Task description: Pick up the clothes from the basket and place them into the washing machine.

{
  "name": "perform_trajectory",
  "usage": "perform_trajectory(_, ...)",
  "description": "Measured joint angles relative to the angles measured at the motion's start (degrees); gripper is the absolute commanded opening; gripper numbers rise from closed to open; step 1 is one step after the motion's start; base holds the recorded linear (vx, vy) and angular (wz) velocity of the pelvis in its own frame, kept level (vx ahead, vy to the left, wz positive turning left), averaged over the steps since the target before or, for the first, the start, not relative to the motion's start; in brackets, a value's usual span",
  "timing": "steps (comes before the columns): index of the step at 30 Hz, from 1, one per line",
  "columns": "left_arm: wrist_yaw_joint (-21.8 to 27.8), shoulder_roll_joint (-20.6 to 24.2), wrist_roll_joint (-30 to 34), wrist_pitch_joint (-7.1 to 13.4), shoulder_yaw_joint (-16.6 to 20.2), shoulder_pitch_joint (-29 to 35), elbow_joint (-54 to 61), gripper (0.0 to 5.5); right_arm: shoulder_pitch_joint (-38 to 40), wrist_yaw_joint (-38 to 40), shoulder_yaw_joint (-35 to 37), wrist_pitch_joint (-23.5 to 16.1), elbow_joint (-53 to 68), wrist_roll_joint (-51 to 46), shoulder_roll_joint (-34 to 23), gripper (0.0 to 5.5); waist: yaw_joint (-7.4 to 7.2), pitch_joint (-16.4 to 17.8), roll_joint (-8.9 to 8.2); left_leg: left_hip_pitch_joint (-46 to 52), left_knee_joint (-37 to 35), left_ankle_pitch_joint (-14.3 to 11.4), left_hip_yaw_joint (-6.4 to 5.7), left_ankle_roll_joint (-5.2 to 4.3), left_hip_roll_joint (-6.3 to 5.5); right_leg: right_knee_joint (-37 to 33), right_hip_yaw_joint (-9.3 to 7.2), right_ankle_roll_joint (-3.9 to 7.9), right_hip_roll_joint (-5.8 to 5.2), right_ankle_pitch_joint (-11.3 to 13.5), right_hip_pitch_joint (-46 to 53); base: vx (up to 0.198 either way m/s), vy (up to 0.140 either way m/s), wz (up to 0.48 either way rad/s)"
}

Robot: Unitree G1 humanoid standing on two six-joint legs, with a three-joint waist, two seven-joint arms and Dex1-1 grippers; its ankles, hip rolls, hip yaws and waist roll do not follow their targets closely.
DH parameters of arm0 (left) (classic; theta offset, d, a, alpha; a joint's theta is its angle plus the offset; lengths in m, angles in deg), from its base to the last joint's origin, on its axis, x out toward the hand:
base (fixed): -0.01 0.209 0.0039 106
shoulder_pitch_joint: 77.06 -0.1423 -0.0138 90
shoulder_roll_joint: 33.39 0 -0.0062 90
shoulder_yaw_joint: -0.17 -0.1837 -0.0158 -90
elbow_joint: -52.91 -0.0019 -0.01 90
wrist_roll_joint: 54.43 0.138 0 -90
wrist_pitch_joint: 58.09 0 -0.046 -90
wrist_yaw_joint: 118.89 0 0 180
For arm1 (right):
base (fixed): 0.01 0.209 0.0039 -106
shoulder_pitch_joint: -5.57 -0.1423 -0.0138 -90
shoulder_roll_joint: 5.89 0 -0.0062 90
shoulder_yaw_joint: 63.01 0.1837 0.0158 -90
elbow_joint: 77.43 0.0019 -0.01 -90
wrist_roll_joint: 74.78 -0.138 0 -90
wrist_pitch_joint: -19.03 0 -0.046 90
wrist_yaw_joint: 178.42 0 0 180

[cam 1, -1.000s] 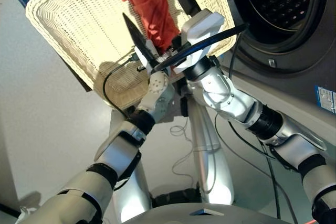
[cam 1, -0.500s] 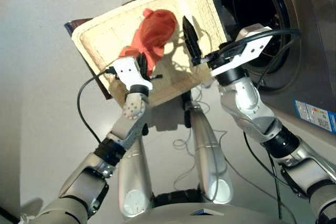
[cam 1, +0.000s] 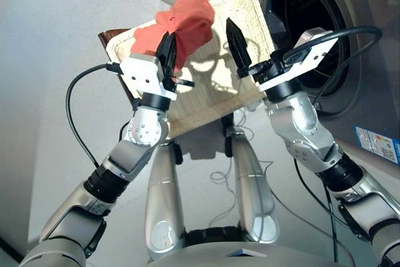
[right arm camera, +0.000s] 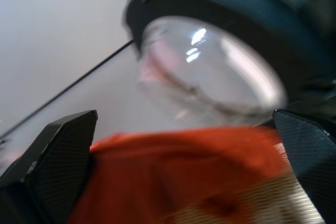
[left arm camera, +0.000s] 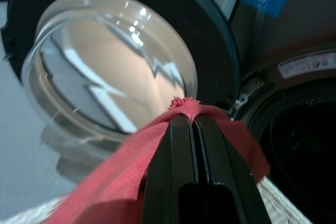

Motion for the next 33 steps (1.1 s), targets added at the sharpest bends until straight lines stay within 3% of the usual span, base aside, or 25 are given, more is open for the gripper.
perform_trajectory(3,1.13,0.01,-0.17,0.06,-0.29,0.59,0.64,0.00,-3.37,-1.82,-2.20,0.92,-1.14,0.09,-1.56,5.50,0.29,0.00,0.01,0.01,-0.01,0.01,-0.05,0.02,-0.07,-0.02,-0.06,0.00,-0.09,-0.01,0.01,0.000,0.000,0.000)
perform_trajectory(9,3.86,0.04,-2.08,1.51,-0.33,0.71,3.85,0.00,-8.30,-3.60,-3.84,6.38,-10.23,18.94,-11.33,5.50,1.53,-0.02,0.65,-0.16,-0.07,0.43,-0.74,0.10,-0.33,0.16,-0.48,0.00,-0.46,-0.01,0.14,0.000,0.000,0.000)
perform_trajectory(14,5.67,-0.67,-3.79,1.79,-0.34,0.95,5.26,0.00,-10.79,-4.85,-5.92,11.47,-16.44,34.64,-10.93,5.50,1.46,0.01,1.40,-0.25,-0.06,0.52,-0.77,0.20,-0.40,0.26,-0.49,0.04,-0.66,0.01,0.09,0.000,0.000,0.000)
perform_trajectory(20,7.98,-2.01,-3.79,1.78,-0.27,2.26,5.75,0.00,-13.64,-6.38,-5.87,14.34,-20.26,52.09,-8.64,5.50,1.55,-0.01,2.53,-0.35,-0.06,0.61,-0.94,0.26,-0.64,0.30,-0.62,0.04,-0.75,0.01,0.08,0.000,0.000,0.000)
perform_trajectory(33,10.07,-5.47,-3.79,1.60,1.12,2.95,5.95,0.00,-10.53,-8.29,-0.12,16.18,-21.63,69.89,-8.58,5.50,1.31,0.05,3.34,-1.49,-0.06,0.92,-1.63,0.28,-0.86,0.62,-1.17,0.08,-0.95,-0.04,-0.87,0.000,0.000,0.000)
